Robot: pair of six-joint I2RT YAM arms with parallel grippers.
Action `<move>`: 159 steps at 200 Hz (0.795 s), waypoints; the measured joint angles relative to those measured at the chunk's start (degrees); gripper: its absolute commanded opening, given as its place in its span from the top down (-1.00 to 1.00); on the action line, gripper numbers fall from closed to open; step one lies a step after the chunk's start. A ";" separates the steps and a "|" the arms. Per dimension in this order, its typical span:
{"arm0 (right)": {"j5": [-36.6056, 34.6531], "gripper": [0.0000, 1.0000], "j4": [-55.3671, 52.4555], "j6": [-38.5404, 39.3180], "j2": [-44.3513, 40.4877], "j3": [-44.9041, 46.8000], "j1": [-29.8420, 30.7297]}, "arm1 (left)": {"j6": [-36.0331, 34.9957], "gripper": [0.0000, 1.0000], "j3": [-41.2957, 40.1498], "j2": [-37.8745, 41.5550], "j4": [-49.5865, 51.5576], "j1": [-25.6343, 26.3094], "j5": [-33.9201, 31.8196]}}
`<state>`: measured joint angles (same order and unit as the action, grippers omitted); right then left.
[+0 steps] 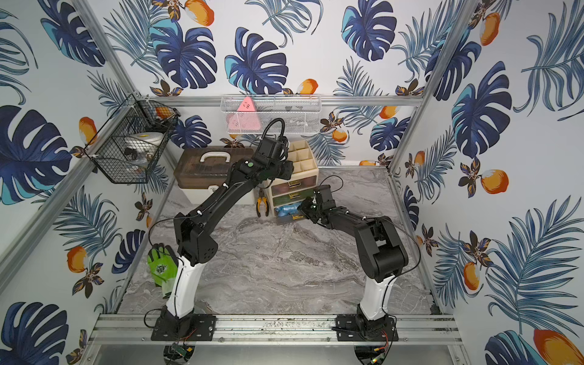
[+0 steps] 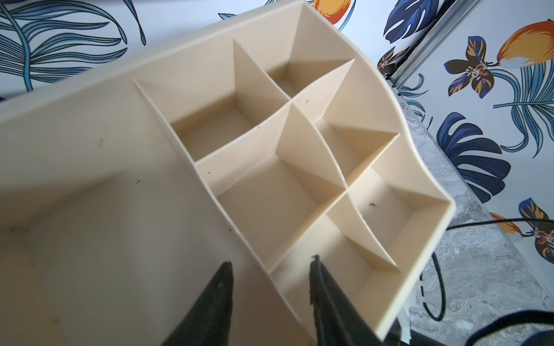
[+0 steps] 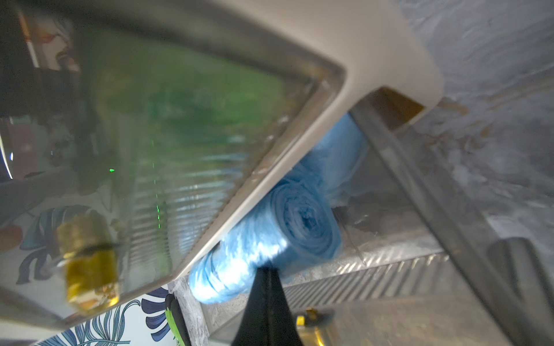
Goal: Sort the rolls of trash bags by color and place them into the drawer
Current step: Adjust the roll of trash bags in the drawer.
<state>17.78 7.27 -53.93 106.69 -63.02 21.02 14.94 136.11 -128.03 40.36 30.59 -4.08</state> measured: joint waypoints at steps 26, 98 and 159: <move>-0.66 0.89 -1.92 -0.24 -1.29 -0.17 0.15 | 0.02 0.09 -0.02 0.00 -0.02 -0.09 0.20; -1.92 0.86 -4.63 1.44 -8.15 1.07 0.37 | 0.13 0.09 -1.57 0.87 -0.81 -0.39 1.09; 0.13 0.87 -4.76 -0.28 0.04 -3.63 1.68 | 0.15 0.09 -1.68 0.98 -0.83 -0.55 1.66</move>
<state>17.91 2.50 -54.22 106.74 -66.65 22.70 15.09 134.43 -127.04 39.53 30.04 -2.42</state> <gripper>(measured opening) 0.067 0.453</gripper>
